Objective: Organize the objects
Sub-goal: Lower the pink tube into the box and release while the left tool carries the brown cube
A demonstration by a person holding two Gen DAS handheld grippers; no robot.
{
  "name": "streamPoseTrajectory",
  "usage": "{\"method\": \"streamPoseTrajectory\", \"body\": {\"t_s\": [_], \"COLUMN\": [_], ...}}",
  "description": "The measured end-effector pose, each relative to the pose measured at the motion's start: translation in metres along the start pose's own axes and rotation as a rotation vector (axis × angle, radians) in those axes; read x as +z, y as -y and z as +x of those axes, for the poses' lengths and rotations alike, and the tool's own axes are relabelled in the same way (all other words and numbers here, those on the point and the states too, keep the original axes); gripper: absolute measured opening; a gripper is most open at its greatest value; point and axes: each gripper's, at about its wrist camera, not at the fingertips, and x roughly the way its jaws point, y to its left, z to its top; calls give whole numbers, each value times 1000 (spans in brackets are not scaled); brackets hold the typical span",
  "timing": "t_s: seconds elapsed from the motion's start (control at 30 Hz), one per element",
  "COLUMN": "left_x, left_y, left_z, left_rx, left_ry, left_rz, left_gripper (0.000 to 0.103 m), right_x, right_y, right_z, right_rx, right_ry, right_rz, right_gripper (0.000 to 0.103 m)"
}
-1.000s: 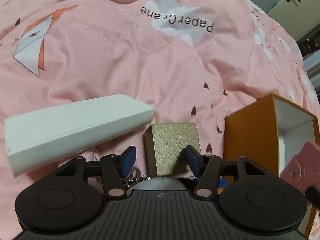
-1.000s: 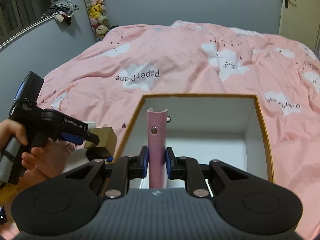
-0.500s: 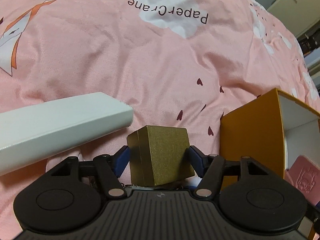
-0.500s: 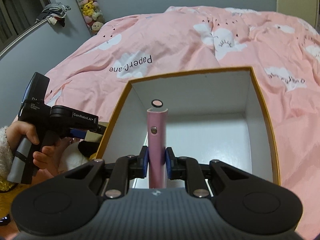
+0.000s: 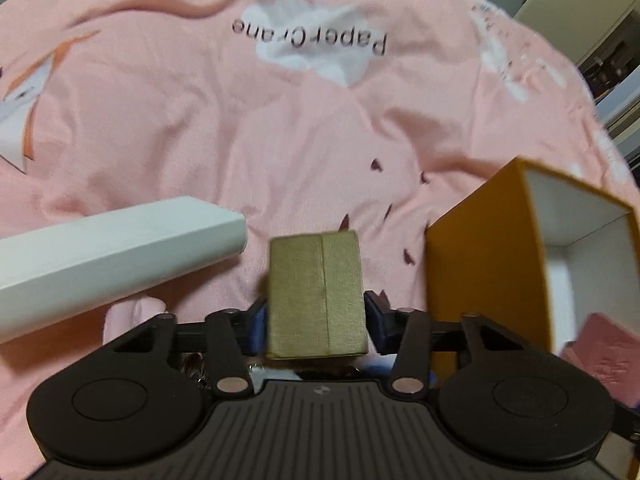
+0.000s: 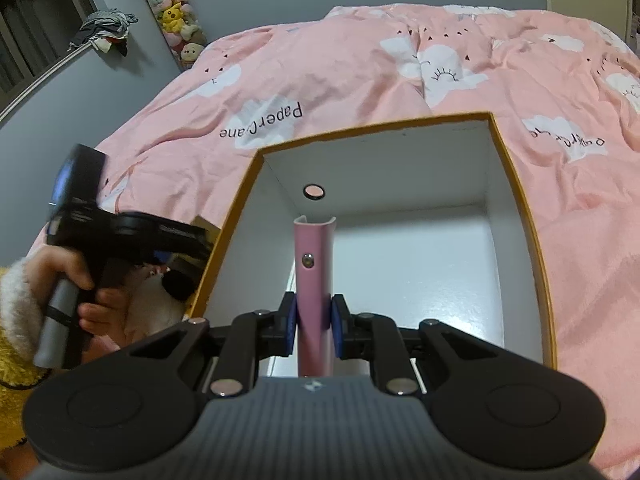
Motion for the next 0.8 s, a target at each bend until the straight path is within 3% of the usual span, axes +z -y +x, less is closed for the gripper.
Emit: {"method": "streamPoseTrajectory", "body": {"t_s": [0.23,0.43,0.6,0.8], "left_x": [-2,-16,-43,-68], "left_y": [0,13,35,60], "left_z": [-32,-96,-136,-147], "left_rx": [5,-92,-192,-282], "left_ry": [62,182,232,213], "left_rz": [-2,45,84,118], "left_gripper": [51,51,51,51], "right_x": [-6,-11,-20,-27], "right_y": [2,8,18,16], "right_z": [-1,-15,-12,1], "right_rx": [9,5,29,22], "right_ry": [-37,-74,-196,-329], "right_rz": [35,58,103,74], "right_gripper": [19,19,19,19]}}
